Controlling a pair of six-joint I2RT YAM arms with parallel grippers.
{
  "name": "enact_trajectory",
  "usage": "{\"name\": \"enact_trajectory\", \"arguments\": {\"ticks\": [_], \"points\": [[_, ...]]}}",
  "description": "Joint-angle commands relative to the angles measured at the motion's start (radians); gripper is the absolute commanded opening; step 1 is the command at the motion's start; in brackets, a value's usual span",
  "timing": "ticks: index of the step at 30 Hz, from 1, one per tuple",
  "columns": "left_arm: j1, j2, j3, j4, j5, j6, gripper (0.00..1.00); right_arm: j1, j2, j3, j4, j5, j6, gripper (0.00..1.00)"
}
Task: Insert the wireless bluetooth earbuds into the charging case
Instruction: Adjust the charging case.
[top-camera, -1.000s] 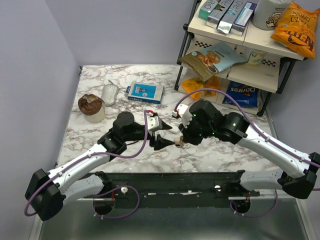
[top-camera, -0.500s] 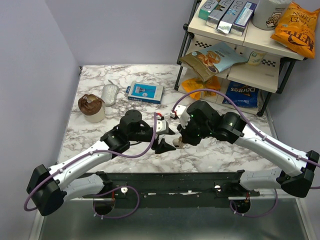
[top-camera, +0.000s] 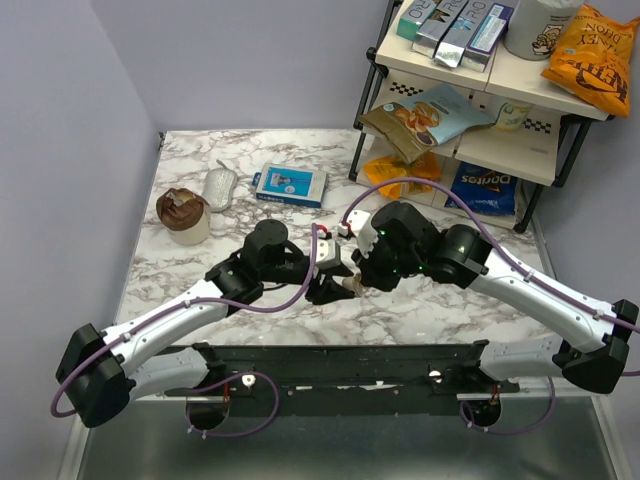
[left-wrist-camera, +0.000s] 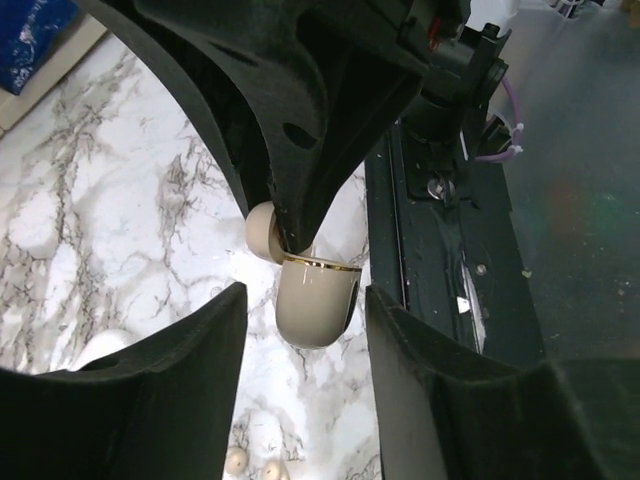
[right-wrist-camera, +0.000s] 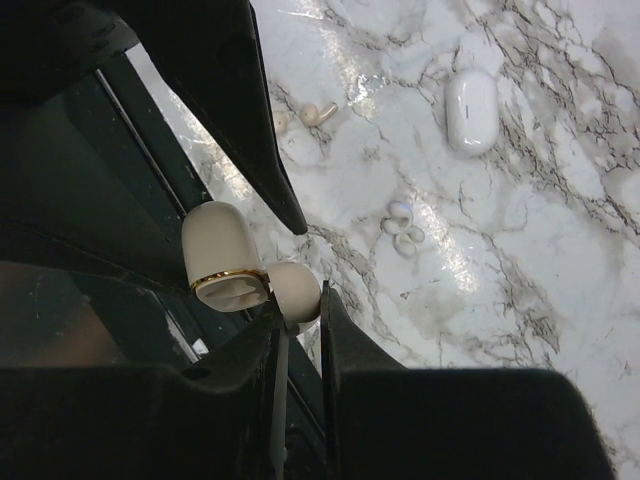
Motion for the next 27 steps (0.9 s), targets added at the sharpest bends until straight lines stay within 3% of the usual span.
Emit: {"name": "enact_trajectory", "arguments": {"ticks": [1, 7, 11, 15, 17, 20, 27], "points": [[-0.019, 0.014, 0.016, 0.038, 0.046, -0.015, 0.55, 0.012, 0.007, 0.033, 0.018, 0.024, 0.009, 0.01], [-0.032, 0.022, 0.021, 0.027, 0.040, -0.009, 0.50, 0.015, 0.010, 0.036, 0.021, 0.022, 0.011, 0.01], [-0.035, 0.030, 0.024, 0.024, 0.048, -0.006, 0.39, 0.020, 0.012, 0.036, 0.019, 0.022, 0.011, 0.01], [-0.038, 0.033, 0.026, 0.005, 0.043, 0.007, 0.43, 0.020, 0.016, 0.044, 0.003, 0.027, 0.003, 0.01], [-0.039, 0.027, 0.026, -0.006, 0.019, 0.010, 0.57, 0.021, 0.018, 0.051, -0.005, 0.033, 0.001, 0.01], [-0.041, 0.014, 0.024, -0.015, 0.005, 0.016, 0.64, 0.023, 0.018, 0.062, -0.020, 0.048, 0.000, 0.01], [-0.050, 0.034, 0.061, -0.068, -0.007, 0.036, 0.64, 0.030, 0.039, 0.094, -0.060, 0.065, -0.008, 0.01]]}}
